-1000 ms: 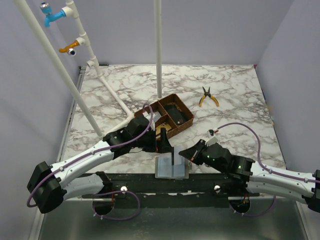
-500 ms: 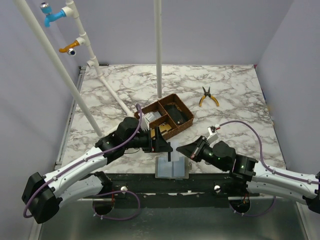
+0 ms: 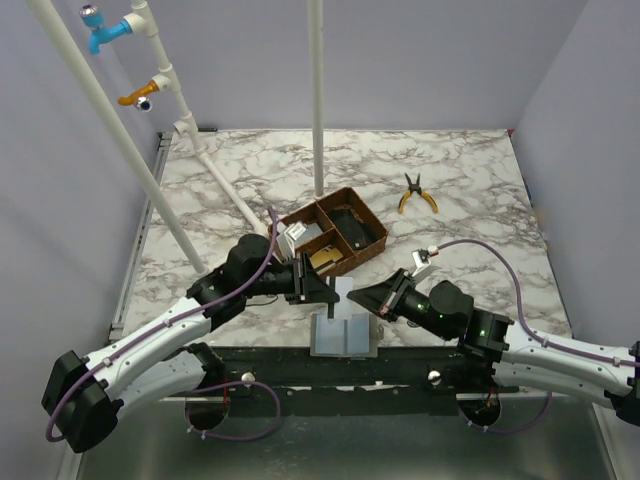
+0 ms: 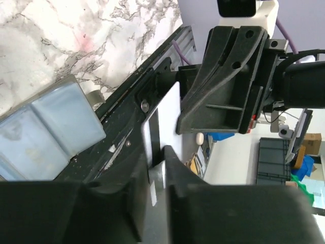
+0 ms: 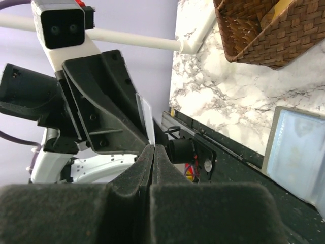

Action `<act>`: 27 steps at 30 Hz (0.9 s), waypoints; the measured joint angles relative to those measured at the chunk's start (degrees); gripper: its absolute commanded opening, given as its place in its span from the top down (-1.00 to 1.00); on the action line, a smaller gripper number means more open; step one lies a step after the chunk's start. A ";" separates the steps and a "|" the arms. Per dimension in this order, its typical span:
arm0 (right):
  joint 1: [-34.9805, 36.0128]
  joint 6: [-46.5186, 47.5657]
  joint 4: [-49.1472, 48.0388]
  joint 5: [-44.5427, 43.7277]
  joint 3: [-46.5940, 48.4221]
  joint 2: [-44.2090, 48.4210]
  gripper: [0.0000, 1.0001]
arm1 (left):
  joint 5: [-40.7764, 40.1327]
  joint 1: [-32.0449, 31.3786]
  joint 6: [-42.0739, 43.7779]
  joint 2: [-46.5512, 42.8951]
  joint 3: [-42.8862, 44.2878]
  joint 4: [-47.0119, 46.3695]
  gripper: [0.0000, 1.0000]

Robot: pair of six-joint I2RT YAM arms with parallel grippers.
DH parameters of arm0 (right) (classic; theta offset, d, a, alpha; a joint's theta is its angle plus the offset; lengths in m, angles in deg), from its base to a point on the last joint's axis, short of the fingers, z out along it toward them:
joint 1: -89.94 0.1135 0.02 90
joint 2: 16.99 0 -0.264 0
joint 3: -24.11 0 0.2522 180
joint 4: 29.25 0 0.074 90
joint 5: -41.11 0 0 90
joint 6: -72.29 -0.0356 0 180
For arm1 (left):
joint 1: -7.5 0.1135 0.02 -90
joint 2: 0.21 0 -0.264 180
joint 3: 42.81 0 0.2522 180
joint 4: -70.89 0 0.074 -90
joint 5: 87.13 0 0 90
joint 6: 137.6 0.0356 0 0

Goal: Take the credit cards out of the card holder
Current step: Place the credit card in the storage box.

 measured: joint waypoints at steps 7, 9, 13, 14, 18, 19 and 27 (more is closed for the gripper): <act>-0.17 0.42 1.31 0.04 0.92 -2.58 -0.30 | 0.39 0.37 -0.13 -0.20 0.00 -0.26 1.00; -0.22 0.59 2.03 -0.09 2.29 -3.32 -0.78 | 0.44 0.33 0.02 -0.20 0.04 -0.11 1.00; -0.22 1.81 4.63 -1.51 5.05 -3.52 -1.00 | 0.04 0.31 1.51 -0.20 1.07 2.19 1.00; -0.22 1.95 5.73 -2.21 5.73 -3.72 -1.00 | -0.72 0.31 2.29 -0.20 1.88 3.78 1.00; -0.22 1.92 11.34 -6.27 9.03 -5.86 -1.00 | -4.66 0.31 5.81 -0.22 5.70 10.16 1.00; -0.22 1.84 12.59 -7.48 9.77 -6.58 -1.00 | -5.90 0.31 6.75 -0.22 6.84 11.69 1.00; -1.05 3.54 19.12 -15.04 13.03 -13.77 -1.00 | -14.97 0.66 13.33 -0.11 12.70 22.27 1.00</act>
